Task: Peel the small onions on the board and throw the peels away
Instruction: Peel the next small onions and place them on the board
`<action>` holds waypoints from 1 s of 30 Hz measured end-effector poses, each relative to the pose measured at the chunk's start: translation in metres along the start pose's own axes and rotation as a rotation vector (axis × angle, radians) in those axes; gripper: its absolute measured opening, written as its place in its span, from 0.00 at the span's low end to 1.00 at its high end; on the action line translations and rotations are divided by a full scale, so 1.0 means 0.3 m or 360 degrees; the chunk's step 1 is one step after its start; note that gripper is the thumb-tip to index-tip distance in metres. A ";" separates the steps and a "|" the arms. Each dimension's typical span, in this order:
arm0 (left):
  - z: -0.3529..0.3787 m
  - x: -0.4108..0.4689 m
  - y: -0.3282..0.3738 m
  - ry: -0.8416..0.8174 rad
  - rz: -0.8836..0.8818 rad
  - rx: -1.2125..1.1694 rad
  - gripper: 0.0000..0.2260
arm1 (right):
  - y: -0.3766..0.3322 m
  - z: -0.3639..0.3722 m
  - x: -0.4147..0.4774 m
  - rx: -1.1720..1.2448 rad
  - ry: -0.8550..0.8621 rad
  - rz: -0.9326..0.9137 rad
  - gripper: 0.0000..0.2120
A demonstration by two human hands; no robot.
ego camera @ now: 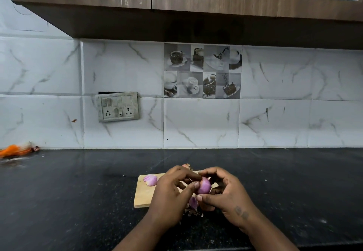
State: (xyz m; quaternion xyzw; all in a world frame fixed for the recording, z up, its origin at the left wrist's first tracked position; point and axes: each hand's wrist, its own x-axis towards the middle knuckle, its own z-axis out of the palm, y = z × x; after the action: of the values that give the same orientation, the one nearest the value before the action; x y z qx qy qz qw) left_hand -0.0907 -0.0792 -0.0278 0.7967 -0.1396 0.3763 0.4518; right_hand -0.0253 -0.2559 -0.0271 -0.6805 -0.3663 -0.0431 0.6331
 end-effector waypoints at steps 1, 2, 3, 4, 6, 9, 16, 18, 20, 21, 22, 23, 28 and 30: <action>0.000 0.002 -0.001 0.0015 -0.0008 -0.0018 0.10 | -0.001 0.002 -0.002 0.0012 -0.0006 0.0000 0.25; -0.001 0.004 -0.002 0.0029 -0.0016 -0.0028 0.10 | -0.001 0.004 -0.002 0.0033 -0.0008 -0.0001 0.25; -0.001 0.005 -0.002 0.0050 -0.0022 -0.0031 0.10 | -0.001 0.004 -0.003 0.0057 -0.0006 -0.0002 0.25; 0.000 0.005 -0.001 0.0076 -0.0034 -0.0032 0.10 | -0.001 0.004 -0.002 0.0075 0.0000 -0.0007 0.25; 0.001 0.005 -0.001 0.0119 -0.0098 -0.0055 0.08 | 0.005 0.003 0.001 0.0098 0.0020 -0.0020 0.25; 0.002 0.003 0.000 0.0116 -0.0166 -0.0049 0.07 | 0.014 0.001 0.006 0.0087 0.0030 -0.0062 0.26; -0.003 0.004 0.001 0.0209 -0.0099 -0.0120 0.08 | 0.022 0.003 0.017 0.0180 0.0015 -0.0064 0.25; -0.003 0.001 -0.002 0.0174 -0.0093 -0.0121 0.08 | 0.015 0.003 0.015 0.0131 0.0012 -0.0050 0.25; -0.001 0.000 -0.007 0.0157 0.0006 0.0021 0.09 | 0.011 0.002 0.014 0.0137 0.0020 -0.0025 0.25; 0.001 0.001 -0.009 0.0161 0.0078 0.0135 0.10 | 0.011 0.002 0.013 0.0138 0.0015 -0.0024 0.25; 0.001 0.002 -0.010 0.0170 0.0144 0.0241 0.09 | 0.010 0.002 0.012 0.0131 0.0009 -0.0027 0.24; 0.000 0.004 -0.010 0.0178 0.0199 0.0325 0.09 | 0.007 0.004 0.011 0.0122 0.0002 -0.0036 0.24; -0.003 0.002 -0.019 0.0158 0.0301 0.0594 0.04 | 0.005 0.002 0.009 0.0048 -0.0023 -0.0076 0.22; -0.002 0.000 -0.017 0.0136 0.0332 0.0660 0.03 | 0.005 0.000 0.010 0.0009 -0.0036 -0.0084 0.21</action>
State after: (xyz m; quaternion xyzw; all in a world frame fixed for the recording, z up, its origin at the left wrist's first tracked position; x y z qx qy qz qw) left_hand -0.0882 -0.0760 -0.0308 0.8371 -0.1217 0.4750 0.2426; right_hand -0.0224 -0.2544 -0.0268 -0.6693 -0.3913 -0.0510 0.6295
